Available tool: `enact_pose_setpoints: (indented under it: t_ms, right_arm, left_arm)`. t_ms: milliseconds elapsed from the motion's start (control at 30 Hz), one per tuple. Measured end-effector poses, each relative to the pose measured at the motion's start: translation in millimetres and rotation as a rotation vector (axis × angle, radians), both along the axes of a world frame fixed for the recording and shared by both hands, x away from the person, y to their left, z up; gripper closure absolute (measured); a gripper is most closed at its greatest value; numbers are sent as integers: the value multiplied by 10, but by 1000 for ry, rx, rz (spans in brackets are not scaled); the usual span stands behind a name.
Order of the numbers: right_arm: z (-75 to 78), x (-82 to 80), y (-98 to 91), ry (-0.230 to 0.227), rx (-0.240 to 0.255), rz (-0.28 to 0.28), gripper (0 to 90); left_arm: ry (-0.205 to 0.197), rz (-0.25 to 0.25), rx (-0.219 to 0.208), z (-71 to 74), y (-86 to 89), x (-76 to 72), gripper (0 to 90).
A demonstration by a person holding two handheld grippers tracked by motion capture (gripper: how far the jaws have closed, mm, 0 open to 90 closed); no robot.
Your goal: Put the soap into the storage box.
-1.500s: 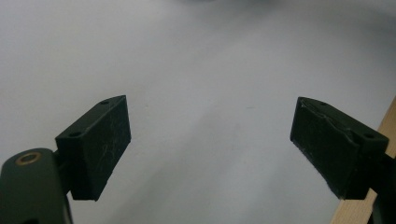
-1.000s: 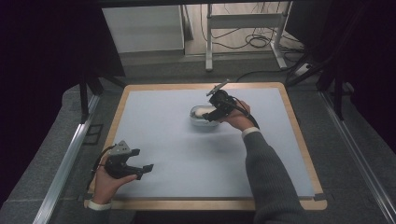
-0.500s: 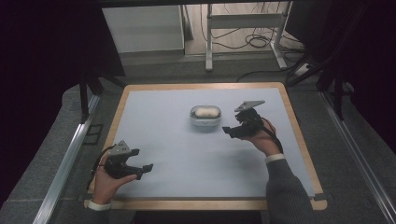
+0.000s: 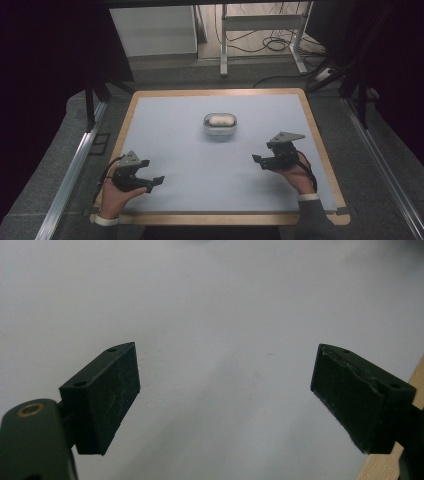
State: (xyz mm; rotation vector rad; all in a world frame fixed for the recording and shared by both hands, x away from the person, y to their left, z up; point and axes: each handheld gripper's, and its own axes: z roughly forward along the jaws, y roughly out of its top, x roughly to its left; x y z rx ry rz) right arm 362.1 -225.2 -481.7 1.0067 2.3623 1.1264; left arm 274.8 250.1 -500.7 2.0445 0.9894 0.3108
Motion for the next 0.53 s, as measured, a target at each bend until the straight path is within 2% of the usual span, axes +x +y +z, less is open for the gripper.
enact_pose_setpoints:
  t_ms: [67,133,233,533]
  right_arm:
    - [-73,-32,-47,16,6,0,239]
    - [-129,-36,-68,26,-34,-12,237]
    - [-156,-22,-88,31,-16,-23,238]
    - [-156,-38,-46,6,-3,-22,228]
  left_arm:
    - [0,-2,-3,-2,-3,3,129]
    - [1,-2,0,-4,-7,4,129]
    - [1,-1,0,-2,-7,4,129]
    - [-2,-3,0,0,2,7,129]
